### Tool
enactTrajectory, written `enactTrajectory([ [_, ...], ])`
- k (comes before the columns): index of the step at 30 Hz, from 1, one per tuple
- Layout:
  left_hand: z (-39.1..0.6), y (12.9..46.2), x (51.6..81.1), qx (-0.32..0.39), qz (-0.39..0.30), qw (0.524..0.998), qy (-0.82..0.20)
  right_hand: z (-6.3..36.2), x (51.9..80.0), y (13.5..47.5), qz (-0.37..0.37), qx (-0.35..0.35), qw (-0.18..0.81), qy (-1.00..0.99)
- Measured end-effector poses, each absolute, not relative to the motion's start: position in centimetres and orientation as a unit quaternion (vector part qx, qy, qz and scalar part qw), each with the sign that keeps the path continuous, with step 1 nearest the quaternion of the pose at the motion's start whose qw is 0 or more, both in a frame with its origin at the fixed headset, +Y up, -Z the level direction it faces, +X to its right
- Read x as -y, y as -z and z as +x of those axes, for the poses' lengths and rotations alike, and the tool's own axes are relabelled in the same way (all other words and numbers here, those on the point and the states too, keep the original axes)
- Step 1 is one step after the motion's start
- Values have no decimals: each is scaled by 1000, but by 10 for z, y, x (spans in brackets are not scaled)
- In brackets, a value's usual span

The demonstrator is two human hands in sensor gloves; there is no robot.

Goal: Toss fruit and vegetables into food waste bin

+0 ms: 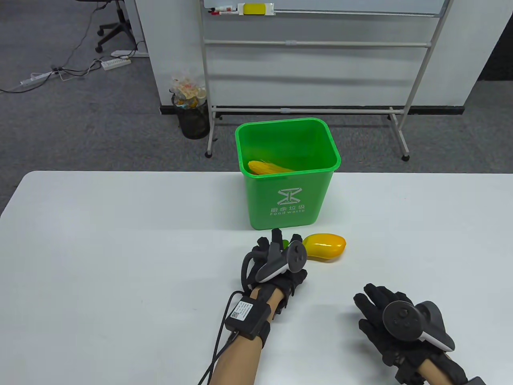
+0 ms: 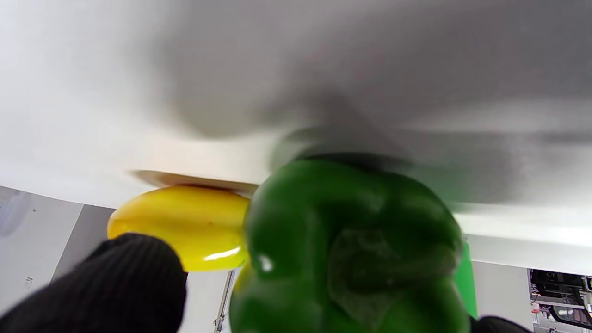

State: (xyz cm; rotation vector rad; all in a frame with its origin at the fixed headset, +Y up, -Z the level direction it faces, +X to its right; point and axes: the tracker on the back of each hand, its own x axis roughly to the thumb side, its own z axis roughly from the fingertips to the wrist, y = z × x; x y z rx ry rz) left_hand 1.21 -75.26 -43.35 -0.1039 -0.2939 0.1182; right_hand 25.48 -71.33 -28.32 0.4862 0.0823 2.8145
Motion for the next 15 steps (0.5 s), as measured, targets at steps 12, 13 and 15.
enactTrajectory([
  [12, -21, 427, 754, 118, -46, 971, -205, 253, 714, 283, 172, -30, 134, -976],
  [13, -26, 423, 754, 122, -55, 964, -229, 253, 715, 283, 172, -31, 133, -976],
  [15, -35, 414, 756, 127, -77, 951, -270, 252, 715, 283, 172, -33, 131, -976],
])
